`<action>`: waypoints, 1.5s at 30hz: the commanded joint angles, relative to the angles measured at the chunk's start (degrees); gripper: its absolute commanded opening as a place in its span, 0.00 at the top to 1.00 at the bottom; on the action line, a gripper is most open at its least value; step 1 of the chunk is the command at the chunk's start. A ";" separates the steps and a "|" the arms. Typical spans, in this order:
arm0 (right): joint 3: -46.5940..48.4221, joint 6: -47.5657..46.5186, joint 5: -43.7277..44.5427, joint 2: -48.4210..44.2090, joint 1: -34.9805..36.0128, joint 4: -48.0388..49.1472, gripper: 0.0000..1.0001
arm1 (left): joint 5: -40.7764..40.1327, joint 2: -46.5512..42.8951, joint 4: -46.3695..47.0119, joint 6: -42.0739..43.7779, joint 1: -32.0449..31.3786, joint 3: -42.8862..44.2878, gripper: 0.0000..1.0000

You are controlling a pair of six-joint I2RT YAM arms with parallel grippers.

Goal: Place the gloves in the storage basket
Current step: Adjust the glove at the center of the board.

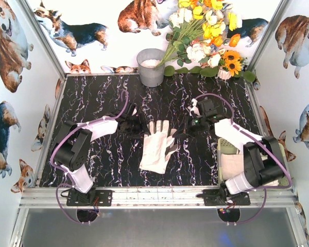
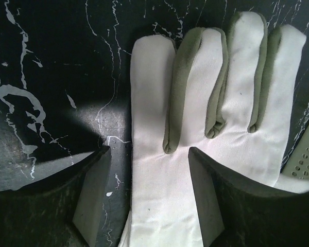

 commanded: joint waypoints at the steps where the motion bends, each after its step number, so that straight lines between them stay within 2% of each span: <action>1: -1.35 0.74 -2.25 -3.61 1.01 -1.68 1.00 | 1.01 0.06 1.46 0.62 0.29 0.34 0.45; 14: -2.40 1.88 1.23 -4.85 5.19 -6.45 1.00 | 2.50 -1.28 0.77 1.17 -0.38 -1.18 0.50; 20: -2.21 3.01 2.77 -7.67 6.12 -7.68 1.00 | -1.44 -7.79 -3.65 3.83 -1.42 -3.24 0.49; 25: -2.46 4.80 2.60 -10.09 6.74 -8.56 1.00 | -0.53 -9.32 -4.26 4.14 -1.39 -4.65 0.49; 29: -3.32 6.19 2.66 -11.85 7.07 -8.25 1.00 | 1.11 -7.60 -3.09 3.73 -1.38 -4.44 0.50; 37: -7.65 9.22 2.39 -13.38 7.33 -4.27 1.00 | 4.20 -2.98 -0.35 3.03 -1.51 -3.77 0.63; 45: -8.27 8.49 3.61 -11.95 7.36 -3.64 1.00 | 8.00 -0.78 2.18 2.23 -2.85 -4.91 0.64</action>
